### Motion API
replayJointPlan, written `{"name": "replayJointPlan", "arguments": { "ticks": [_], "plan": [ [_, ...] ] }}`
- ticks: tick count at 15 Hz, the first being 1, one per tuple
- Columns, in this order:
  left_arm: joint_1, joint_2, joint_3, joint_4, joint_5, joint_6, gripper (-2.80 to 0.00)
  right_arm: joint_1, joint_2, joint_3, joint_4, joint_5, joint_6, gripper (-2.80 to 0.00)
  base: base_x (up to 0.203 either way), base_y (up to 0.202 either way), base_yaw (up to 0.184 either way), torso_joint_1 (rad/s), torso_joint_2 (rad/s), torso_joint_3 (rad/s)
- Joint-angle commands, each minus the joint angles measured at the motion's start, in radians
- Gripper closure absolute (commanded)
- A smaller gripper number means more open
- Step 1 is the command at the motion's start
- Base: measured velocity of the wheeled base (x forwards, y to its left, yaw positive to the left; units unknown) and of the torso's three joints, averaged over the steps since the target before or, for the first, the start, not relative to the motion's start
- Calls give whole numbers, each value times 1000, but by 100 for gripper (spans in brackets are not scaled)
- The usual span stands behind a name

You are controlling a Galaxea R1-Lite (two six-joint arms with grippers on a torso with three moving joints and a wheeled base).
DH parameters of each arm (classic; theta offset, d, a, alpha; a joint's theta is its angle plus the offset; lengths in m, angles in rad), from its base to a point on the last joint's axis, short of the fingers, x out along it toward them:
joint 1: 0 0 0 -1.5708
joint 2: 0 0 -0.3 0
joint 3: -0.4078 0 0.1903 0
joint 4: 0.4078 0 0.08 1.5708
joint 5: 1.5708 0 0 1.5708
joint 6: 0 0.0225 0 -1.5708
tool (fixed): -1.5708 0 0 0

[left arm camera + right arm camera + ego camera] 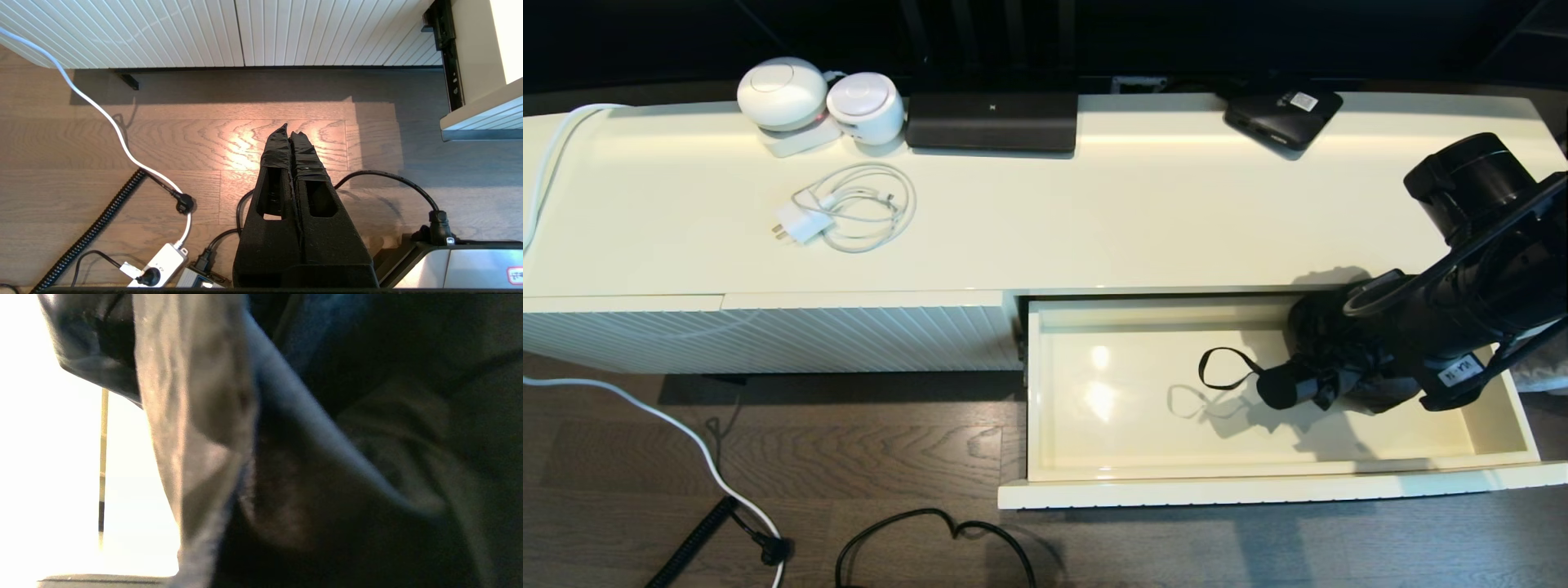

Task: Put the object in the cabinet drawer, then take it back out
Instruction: Put the umbrella in the drawer

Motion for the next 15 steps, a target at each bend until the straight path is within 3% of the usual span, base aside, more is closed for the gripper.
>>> {"name": "replayJointPlan", "arguments": {
  "ticks": [1, 3, 4, 11, 15],
  "plan": [
    [1, 0, 0, 0, 0, 0, 0, 1, 1, 8, 2, -3, 7, 0, 0, 0, 0, 0, 0, 0],
    [1, 0, 0, 0, 0, 0, 0, 0, 4, 24, 2, -5, 7, 0, 0, 0, 0, 0, 0, 0],
    [1, 0, 0, 0, 0, 0, 0, -1, 2, 29, 2, -5, 6, -280, 0, 0, 0, 0, 0, 0],
    [1, 0, 0, 0, 0, 0, 0, 2, -18, 21, 3, -18, 4, -280, 0, 0, 0, 0, 0, 0],
    [1, 0, 0, 0, 0, 0, 0, 6, -144, -31, 8, -81, -21, -280, 0, 0, 0, 0, 0, 0]
  ]
}}
